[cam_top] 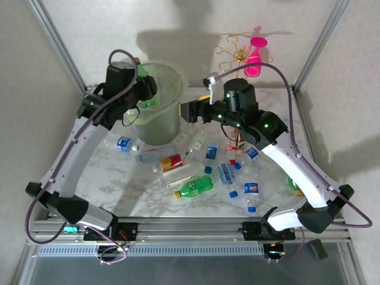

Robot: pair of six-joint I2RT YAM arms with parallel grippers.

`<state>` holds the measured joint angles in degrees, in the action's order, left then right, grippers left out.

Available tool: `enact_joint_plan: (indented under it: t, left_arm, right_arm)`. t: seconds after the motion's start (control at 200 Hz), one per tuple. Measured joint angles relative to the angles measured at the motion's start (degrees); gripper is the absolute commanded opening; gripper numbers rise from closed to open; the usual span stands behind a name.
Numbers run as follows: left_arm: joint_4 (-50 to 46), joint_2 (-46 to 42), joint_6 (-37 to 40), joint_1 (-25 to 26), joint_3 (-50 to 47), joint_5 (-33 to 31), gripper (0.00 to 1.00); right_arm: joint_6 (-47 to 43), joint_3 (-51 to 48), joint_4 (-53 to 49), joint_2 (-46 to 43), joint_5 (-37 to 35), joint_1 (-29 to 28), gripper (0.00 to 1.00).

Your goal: Put the plastic bottles in the bin

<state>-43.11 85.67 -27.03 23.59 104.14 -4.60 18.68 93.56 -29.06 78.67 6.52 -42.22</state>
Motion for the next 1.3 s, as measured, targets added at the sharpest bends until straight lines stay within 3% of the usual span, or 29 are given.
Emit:
enact_joint_plan:
  t: [0.15, 0.486, 0.836, 1.302]
  left_arm:
    - [0.0, 6.7, 0.1, -1.7, 5.3, 1.2, 0.36]
    - [-0.6, 21.1, -2.2, -6.4, 11.8, 5.9, 0.37]
    - [-3.5, 28.5, -3.1, -6.5, 14.2, 7.9, 0.42]
    - [-3.4, 30.4, -4.7, -6.5, 12.0, 8.3, 0.70]
  right_arm:
    - [4.4, -7.7, 1.7, -3.2, 0.9, 6.1, 0.88]
    - [8.0, -18.6, 1.2, -11.3, -0.6, 5.9, 0.89]
    - [8.4, -22.0, 0.9, -13.9, -2.5, 5.9, 0.89]
    - [7.5, -22.1, 0.9, -13.2, -3.9, 5.9, 0.91]
